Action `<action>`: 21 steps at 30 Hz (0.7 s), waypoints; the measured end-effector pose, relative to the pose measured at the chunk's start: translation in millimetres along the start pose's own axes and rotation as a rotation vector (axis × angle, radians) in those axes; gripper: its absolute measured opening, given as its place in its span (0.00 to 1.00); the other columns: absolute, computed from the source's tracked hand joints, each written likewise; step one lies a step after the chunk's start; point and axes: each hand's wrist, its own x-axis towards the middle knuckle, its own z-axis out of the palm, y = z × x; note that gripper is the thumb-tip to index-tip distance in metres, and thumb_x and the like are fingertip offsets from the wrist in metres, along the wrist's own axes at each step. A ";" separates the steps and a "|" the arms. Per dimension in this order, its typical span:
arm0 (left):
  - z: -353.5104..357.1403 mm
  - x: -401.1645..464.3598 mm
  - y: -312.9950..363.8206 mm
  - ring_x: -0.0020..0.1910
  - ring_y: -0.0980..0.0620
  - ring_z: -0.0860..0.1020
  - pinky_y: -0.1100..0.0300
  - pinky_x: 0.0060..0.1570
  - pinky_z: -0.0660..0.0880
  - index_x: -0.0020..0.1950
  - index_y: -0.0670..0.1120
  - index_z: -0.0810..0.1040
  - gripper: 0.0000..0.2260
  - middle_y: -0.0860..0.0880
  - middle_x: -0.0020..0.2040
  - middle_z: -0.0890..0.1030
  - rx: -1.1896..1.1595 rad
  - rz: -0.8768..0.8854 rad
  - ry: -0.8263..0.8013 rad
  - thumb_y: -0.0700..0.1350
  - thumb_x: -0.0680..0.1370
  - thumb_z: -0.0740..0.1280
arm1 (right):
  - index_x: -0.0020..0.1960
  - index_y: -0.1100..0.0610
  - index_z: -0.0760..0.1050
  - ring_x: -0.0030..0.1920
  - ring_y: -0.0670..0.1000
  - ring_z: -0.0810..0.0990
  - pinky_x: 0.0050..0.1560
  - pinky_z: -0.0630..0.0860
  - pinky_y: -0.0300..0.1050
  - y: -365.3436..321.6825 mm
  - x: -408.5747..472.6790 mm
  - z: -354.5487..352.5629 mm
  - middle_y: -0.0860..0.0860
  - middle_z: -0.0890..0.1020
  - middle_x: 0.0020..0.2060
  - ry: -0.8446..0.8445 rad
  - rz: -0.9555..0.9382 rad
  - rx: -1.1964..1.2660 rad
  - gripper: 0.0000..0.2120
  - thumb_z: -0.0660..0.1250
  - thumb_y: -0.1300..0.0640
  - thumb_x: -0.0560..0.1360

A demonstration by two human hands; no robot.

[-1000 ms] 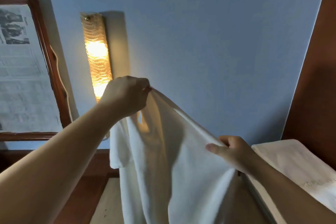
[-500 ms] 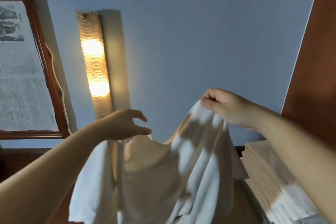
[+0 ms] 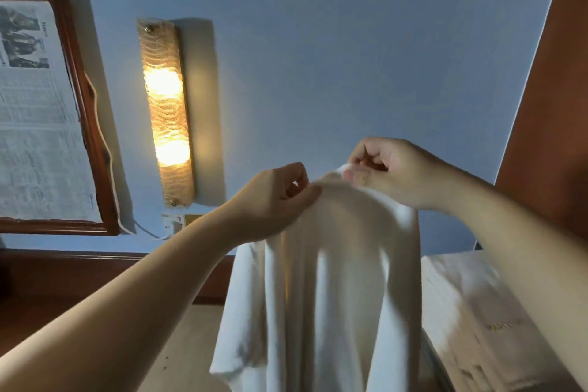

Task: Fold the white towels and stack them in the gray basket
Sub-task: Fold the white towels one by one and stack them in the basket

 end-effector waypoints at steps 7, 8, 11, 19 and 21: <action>-7.3 -1.1 5.2 0.31 0.46 0.71 0.52 0.30 0.62 0.44 0.52 0.62 0.13 0.50 0.31 0.71 0.625 0.121 -0.002 0.56 0.83 0.59 | 0.45 0.58 0.81 0.27 0.47 0.77 0.29 0.71 0.40 57.3 -53.6 23.3 0.48 0.80 0.30 -0.259 0.352 0.098 0.18 0.75 0.42 0.76; -10.6 -1.5 2.8 0.31 0.46 0.70 0.52 0.31 0.62 0.44 0.52 0.62 0.12 0.51 0.31 0.70 0.639 0.108 0.029 0.57 0.83 0.59 | 0.45 0.60 0.79 0.28 0.48 0.75 0.31 0.71 0.42 67.7 -59.5 30.1 0.49 0.78 0.30 -0.242 0.338 0.128 0.23 0.73 0.39 0.77; -21.4 -4.6 -13.8 0.30 0.47 0.70 0.52 0.31 0.66 0.44 0.52 0.63 0.12 0.52 0.30 0.70 0.666 0.066 0.089 0.57 0.82 0.59 | 0.44 0.62 0.72 0.30 0.49 0.69 0.35 0.68 0.45 88.6 -73.5 46.7 0.51 0.71 0.32 -0.176 0.298 0.240 0.31 0.70 0.32 0.76; -49.6 -35.3 -87.1 0.32 0.49 0.76 0.52 0.34 0.76 0.44 0.54 0.67 0.11 0.51 0.33 0.76 0.639 -0.095 0.159 0.57 0.84 0.62 | 0.50 0.50 0.84 0.49 0.66 0.85 0.53 0.80 0.66 108.8 -83.6 40.0 0.57 0.87 0.48 -0.382 0.427 0.202 0.23 0.75 0.32 0.70; -46.3 -42.2 -98.6 0.32 0.51 0.78 0.52 0.35 0.79 0.44 0.54 0.69 0.12 0.52 0.33 0.78 0.606 -0.126 0.119 0.58 0.83 0.62 | 0.48 0.49 0.82 0.41 0.51 0.83 0.45 0.78 0.51 106.1 -76.3 46.7 0.52 0.86 0.42 -0.348 0.401 0.041 0.20 0.71 0.32 0.73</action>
